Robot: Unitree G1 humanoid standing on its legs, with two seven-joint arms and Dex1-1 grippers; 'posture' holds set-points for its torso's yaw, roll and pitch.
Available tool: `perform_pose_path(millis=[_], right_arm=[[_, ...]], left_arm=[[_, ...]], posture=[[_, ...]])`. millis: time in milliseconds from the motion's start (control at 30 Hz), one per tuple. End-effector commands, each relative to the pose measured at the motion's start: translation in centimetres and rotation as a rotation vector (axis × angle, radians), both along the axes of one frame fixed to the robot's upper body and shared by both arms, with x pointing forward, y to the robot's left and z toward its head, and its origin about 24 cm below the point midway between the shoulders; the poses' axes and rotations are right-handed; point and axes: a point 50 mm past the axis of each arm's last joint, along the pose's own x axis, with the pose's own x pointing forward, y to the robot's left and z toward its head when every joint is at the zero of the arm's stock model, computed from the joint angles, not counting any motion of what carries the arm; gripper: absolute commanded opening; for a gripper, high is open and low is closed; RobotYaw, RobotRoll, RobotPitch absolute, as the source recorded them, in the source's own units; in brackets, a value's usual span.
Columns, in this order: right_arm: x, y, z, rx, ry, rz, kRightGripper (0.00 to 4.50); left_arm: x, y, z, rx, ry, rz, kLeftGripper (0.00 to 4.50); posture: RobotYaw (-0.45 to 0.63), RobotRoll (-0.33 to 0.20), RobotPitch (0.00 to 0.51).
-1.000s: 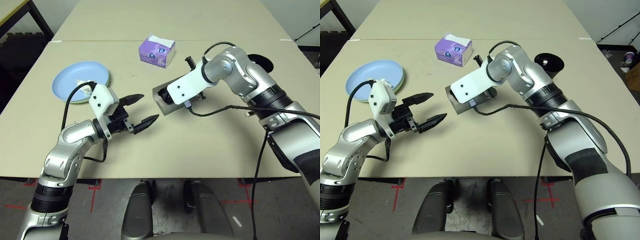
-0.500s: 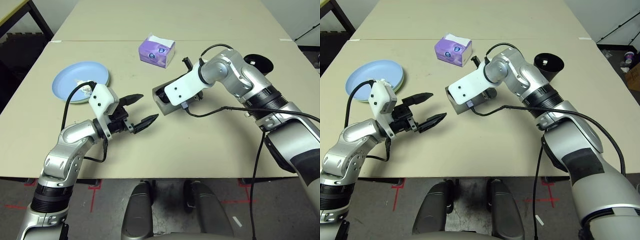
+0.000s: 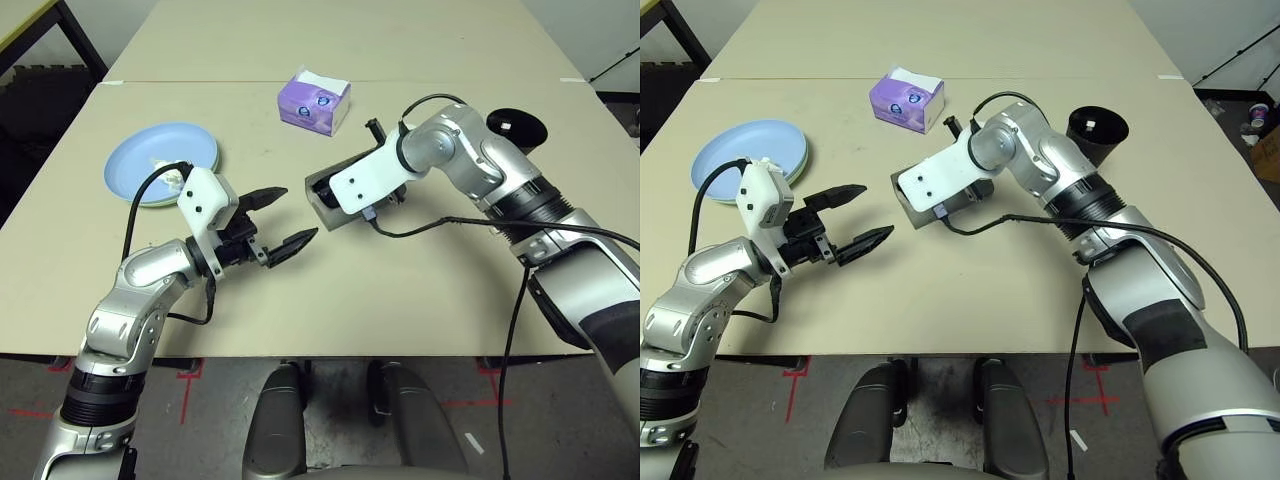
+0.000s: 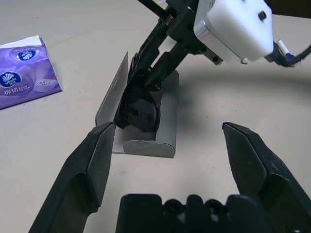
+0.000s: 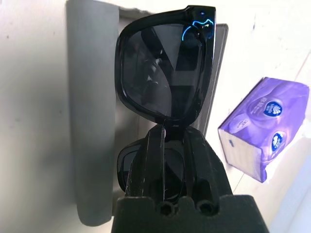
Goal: Organize and tidy the items on the table.
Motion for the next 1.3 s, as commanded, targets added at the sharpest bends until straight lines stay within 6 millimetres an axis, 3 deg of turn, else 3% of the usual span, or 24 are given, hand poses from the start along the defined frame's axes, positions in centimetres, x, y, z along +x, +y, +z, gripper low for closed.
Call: perform_pose_path(millis=[33, 1300], right_arm=[[-0.3, 0.4, -1.0, -0.009, -0.002, 0.004, 0.41], [-1.2, -0.9, -2.5, -0.092, 0.126, -0.022, 0.41]], left_arm=[[-0.3, 0.3, 0.0, -0.003, 0.01, 0.006, 4.5], [0.2, 0.6, 0.3, 0.015, 0.006, -0.001, 4.5]], posture=[[0.12, 0.0, 0.193], [0.1, 0.0, 0.186]])
